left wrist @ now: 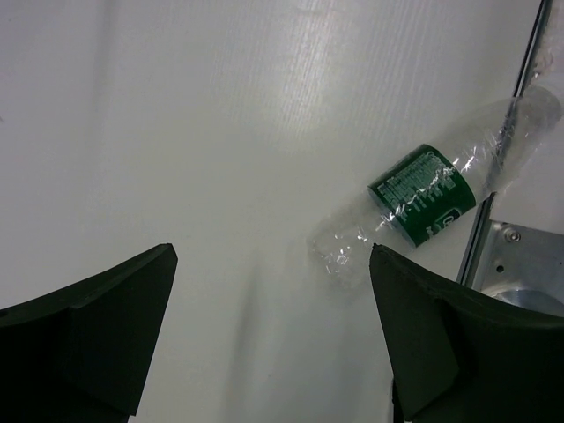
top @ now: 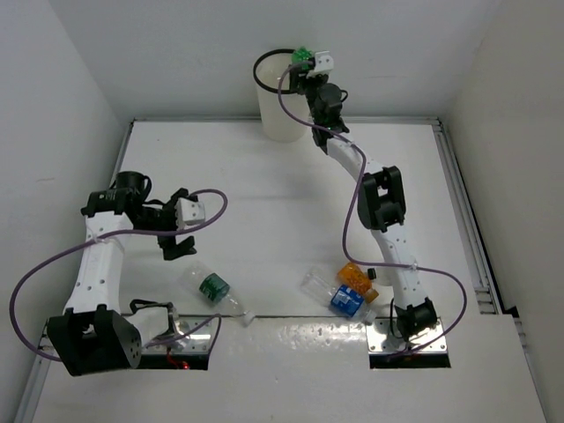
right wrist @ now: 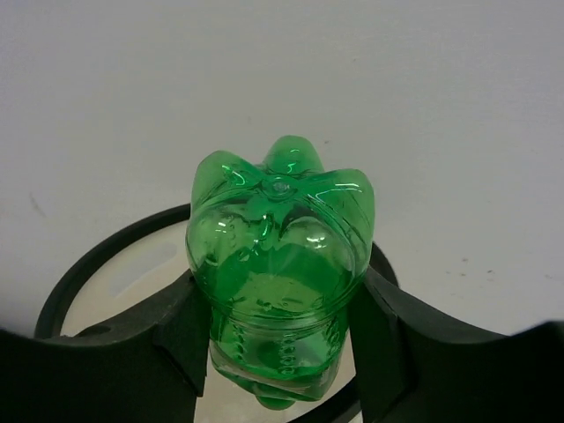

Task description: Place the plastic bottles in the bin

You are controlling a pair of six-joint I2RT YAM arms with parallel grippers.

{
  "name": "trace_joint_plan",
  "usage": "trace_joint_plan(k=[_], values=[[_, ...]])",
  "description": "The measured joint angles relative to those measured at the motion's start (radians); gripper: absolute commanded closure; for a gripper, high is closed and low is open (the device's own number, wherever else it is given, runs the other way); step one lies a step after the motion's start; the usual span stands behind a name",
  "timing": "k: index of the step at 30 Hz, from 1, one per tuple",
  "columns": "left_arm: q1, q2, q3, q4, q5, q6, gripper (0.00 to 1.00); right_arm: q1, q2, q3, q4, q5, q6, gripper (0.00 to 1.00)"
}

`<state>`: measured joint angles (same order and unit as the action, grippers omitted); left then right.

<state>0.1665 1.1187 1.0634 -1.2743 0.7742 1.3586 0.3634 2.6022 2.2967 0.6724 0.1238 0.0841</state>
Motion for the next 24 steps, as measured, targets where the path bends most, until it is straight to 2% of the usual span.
trace_joint_plan(k=[3,6,12,19,24], values=[[-0.058,-0.015,0.0,-0.005,-0.034,0.022,0.01,-0.008,-0.001,0.0,0.012,0.005,0.019,0.13],[-0.167,-0.021,0.0,-0.006,-0.066,0.059,0.01,-0.011,-0.015,-0.004,0.008,0.002,0.046,0.0],[-0.519,0.039,0.0,-0.011,-0.097,0.099,0.01,-0.008,-0.224,-0.148,-0.059,-0.039,0.109,0.0],[-0.888,0.189,-0.047,0.003,-0.105,0.037,0.05,-0.044,-0.714,-0.441,-0.265,-0.149,0.175,0.0],[-1.054,0.308,-0.09,0.008,-0.138,-0.047,0.06,-0.137,-0.986,-0.581,-0.463,-0.225,0.175,0.0]])
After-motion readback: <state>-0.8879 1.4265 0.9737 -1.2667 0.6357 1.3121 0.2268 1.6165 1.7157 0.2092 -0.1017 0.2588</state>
